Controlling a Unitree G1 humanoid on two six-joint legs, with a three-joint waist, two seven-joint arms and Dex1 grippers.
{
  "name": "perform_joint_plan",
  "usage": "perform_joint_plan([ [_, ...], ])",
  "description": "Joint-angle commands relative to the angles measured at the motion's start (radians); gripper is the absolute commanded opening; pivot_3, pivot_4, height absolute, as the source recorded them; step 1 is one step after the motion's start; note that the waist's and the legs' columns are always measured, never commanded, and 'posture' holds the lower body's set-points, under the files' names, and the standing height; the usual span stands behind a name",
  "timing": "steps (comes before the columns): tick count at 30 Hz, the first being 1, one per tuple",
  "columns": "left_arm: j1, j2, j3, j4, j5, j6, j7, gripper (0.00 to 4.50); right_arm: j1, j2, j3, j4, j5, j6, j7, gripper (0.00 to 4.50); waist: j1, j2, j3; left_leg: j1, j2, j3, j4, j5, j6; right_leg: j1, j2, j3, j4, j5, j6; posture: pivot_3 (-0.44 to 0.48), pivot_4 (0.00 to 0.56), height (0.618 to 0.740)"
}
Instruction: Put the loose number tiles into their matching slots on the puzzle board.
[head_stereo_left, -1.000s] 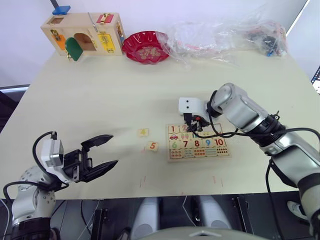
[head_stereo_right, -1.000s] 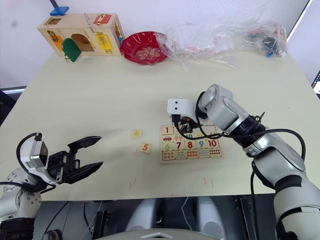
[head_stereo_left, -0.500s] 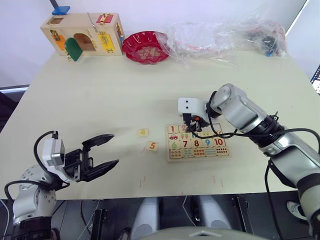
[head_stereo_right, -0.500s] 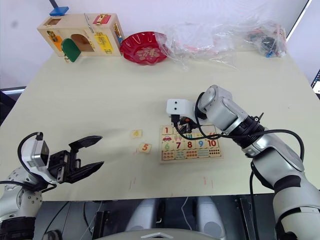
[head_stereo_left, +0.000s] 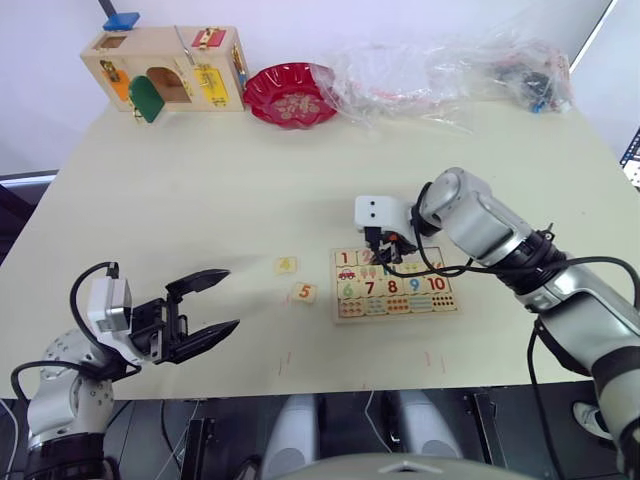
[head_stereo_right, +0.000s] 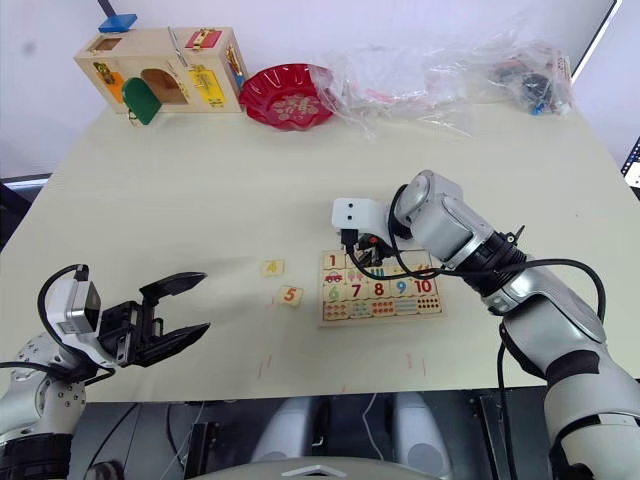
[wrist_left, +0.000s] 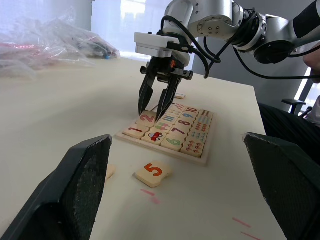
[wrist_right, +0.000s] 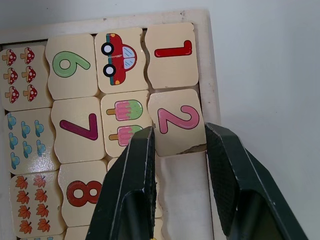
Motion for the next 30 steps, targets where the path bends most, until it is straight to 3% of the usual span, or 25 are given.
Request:
perform_joint_plan([
  [1, 0.0, 0.0, 0.012, -0.018, -0.005, -0.015, -0.001, 4.5, -0.028, 0.009, -0.008, -0.003, -0.014, 0.006, -0.002, 0.89, 0.0, 0.0, 0.0, 0.0, 0.0, 0.0, 0.0, 0.0, 0.0, 0.0, 0.0, 0.0, 0.0, 0.0, 0.0, 0.0, 0.15, 0.74],
  [30, 0.001, -0.006, 0.006, -0.012, -0.001, -0.021, -0.001, 4.5, -0.019, 0.005, -0.001, -0.052, -0.034, 0.036, 0.02, 0.89, 0.0, 0.0, 0.0, 0.0, 0.0, 0.0, 0.0, 0.0, 0.0, 0.0, 0.0, 0.0, 0.0, 0.0, 0.0, 0.0, 0.15, 0.74],
])
